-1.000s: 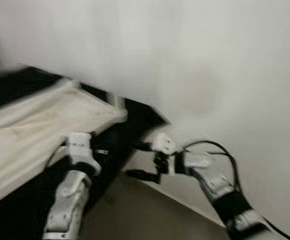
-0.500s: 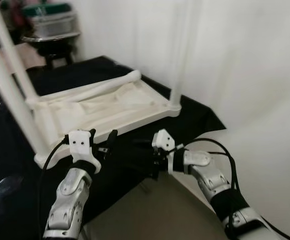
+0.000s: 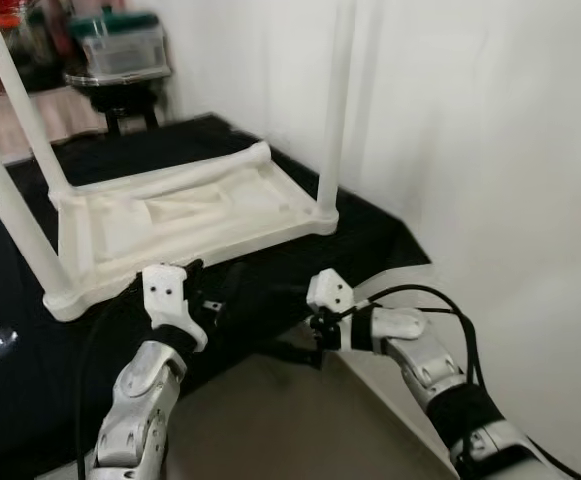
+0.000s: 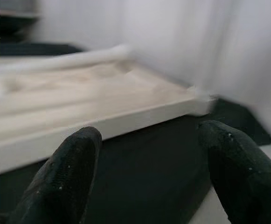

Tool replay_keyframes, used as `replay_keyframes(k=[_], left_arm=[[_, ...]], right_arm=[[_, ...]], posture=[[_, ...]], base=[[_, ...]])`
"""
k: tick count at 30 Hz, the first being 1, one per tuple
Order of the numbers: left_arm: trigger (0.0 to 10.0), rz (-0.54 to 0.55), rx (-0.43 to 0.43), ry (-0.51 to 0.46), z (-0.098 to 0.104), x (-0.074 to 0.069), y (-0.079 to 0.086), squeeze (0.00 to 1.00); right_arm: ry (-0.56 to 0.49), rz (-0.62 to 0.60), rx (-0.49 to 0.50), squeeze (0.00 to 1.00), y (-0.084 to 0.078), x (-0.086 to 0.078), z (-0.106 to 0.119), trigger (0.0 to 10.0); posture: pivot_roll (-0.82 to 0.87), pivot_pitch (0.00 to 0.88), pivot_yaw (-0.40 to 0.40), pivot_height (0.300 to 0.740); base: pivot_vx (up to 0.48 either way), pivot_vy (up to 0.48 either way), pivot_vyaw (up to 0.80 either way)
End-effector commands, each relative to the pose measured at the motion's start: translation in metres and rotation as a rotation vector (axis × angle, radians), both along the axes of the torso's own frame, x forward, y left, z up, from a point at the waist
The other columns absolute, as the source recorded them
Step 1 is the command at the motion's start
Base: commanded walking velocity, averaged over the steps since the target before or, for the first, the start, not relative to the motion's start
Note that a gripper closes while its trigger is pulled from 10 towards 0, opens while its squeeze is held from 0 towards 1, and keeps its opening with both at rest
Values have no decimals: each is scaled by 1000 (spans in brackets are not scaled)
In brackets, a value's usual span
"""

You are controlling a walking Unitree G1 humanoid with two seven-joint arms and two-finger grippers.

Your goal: Building children table

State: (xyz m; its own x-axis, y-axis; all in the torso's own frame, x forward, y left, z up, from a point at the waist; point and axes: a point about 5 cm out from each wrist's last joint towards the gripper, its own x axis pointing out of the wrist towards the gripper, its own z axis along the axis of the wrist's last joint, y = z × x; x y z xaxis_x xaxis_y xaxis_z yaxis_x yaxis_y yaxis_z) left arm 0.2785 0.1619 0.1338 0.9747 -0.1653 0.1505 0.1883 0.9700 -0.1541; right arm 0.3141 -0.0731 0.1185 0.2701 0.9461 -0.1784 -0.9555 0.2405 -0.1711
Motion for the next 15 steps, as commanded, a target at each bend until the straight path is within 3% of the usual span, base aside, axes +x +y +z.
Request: replay_keyframes(k=[1, 9, 13, 14, 15], left_arm=[[10000, -15, -12, -32, 7, 2, -3, 0], [10000, 26, -3, -37, 8, 1, 1, 0], [10000, 82, 12, -27, 6, -7, 5, 0], [10000, 82, 12, -27, 6, -7, 5, 0], [10000, 102, 19, -15, 4, -12, 7, 0]], right_arm=[[-16, -14, -19, 0, -7, 2, 2, 10000], [-17, -62, -41, 0, -8, 6, 1, 10000], [-17, -256, -42, 0, -18, 23, 4, 10000], [-17, -256, -42, 0, -18, 23, 4, 10000], [-31, -357, -47, 0, -27, 33, 7, 10000]], posture=[[-66, 0, -20, 740], [-68, 0, -19, 740], [-68, 0, -10, 740], [-68, 0, -10, 740], [-68, 0, -10, 740]], base=[[0, 0, 800], [0, 0, 800], [0, 0, 800], [0, 0, 800], [0, 0, 800]])
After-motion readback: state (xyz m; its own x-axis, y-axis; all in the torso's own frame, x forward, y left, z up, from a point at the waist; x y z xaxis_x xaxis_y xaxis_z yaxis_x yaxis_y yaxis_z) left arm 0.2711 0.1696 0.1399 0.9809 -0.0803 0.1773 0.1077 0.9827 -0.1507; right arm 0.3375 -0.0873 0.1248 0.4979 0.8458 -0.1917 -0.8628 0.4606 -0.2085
